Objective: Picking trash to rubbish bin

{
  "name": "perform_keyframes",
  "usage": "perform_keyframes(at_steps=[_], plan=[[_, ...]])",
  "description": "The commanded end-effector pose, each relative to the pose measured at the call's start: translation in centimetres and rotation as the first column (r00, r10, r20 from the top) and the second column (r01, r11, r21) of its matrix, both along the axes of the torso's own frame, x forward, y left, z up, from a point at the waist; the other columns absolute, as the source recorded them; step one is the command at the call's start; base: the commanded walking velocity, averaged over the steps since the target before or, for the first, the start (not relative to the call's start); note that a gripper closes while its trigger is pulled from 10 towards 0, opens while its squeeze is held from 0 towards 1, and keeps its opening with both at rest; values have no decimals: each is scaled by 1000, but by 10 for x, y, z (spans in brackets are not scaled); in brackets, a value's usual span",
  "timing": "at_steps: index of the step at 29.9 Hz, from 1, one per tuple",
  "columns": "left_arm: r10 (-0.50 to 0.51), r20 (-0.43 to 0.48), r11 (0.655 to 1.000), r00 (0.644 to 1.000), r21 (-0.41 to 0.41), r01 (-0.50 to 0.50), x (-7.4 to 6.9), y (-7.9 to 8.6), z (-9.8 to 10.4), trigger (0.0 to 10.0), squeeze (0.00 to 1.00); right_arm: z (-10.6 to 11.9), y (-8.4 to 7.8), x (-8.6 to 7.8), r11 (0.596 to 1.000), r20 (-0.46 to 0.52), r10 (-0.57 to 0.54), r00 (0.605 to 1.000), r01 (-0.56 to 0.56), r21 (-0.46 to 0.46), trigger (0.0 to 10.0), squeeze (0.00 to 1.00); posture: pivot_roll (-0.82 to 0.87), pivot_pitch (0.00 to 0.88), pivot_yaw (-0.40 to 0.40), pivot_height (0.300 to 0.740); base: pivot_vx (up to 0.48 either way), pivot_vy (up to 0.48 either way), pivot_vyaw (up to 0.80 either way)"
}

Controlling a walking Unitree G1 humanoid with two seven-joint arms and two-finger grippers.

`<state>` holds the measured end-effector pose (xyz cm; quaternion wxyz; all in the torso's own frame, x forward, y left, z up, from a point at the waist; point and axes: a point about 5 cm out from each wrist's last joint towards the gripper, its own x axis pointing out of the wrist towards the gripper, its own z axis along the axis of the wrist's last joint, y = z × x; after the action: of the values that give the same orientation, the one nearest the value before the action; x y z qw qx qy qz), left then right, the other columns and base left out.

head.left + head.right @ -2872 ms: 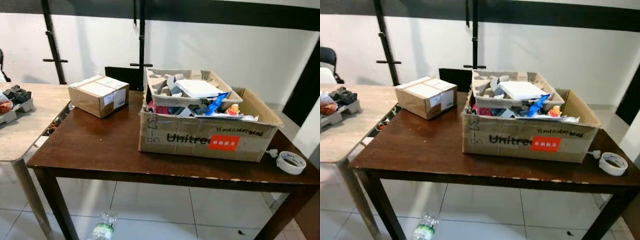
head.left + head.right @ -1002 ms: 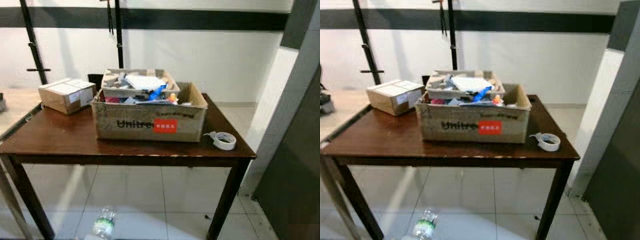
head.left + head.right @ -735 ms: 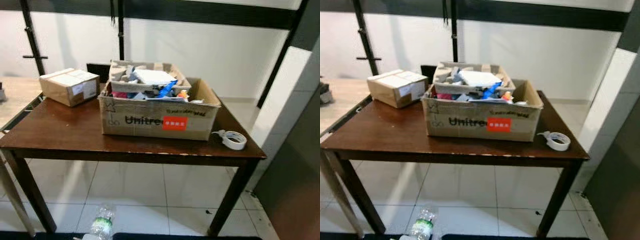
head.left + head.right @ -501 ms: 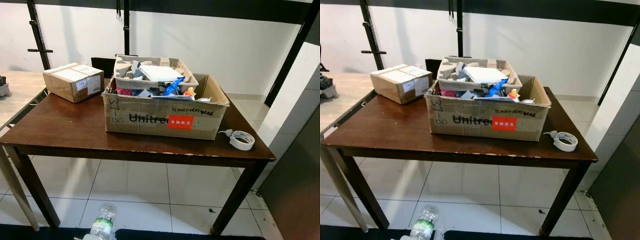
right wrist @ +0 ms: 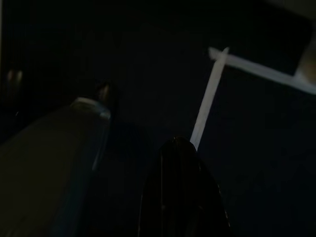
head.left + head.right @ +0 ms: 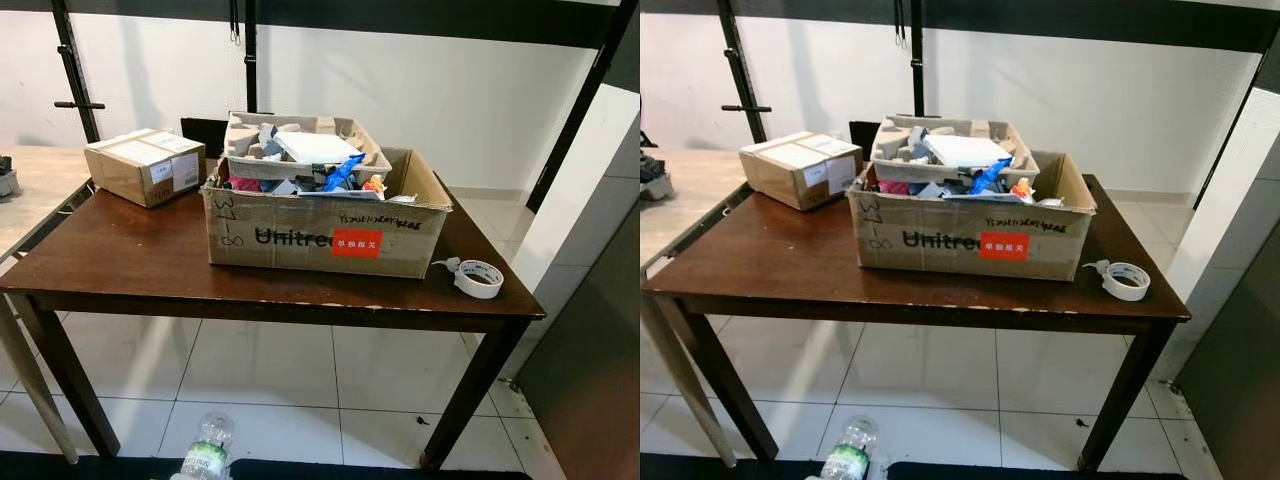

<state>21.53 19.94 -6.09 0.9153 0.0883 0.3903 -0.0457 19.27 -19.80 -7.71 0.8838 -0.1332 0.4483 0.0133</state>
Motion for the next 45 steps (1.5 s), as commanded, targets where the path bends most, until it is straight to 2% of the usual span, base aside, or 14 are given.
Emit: perform_keyframes(at_steps=[1, 7, 15, 20, 39, 45], plan=[[7, -41, 1000, 999, -2, -7, -9, -4, -7, 10000, 0, -1, -3, -3, 1000, -7, -4, 1000, 4, 2, 10000, 0, -56, 84, -36, 740, 0, 0, 0], [21, -50, 1000, 999, -11, -21, -12, -8, -9, 10000, 0, -4, 1, -7, 999, -44, 43, 998, -42, 22, 10000, 0, -60, 72, -57, 740, 0, 0, 0], [40, -64, 999, 997, -7, -40, -14, -6, -11, 10000, 0, -9, 3, -17, 999, -86, 43, 995, -42, 17, 10000, 0, -66, 84, -48, 740, 0, 0, 0], [-3, -69, 1000, 998, 6, 3, -17, -8, -12, 10000, 0, -12, 4, -22, 999, -95, 43, 995, -41, 27, 10000, 0, -64, 88, -49, 740, 0, 0, 0], [20, -70, 1000, 997, -3, -21, -20, -7, -13, 10000, 0, -11, 4, -19, 998, -93, 66, 993, -65, 14, 10000, 0, -59, 92, -60, 740, 0, 0, 0], [52, -48, 998, 997, -21, -53, -16, -4, -11, 10000, 0, -10, 5, -19, 998, -89, 62, 994, -60, 17, 10000, 0, -62, 89, -56, 740, 0, 0, 0]])
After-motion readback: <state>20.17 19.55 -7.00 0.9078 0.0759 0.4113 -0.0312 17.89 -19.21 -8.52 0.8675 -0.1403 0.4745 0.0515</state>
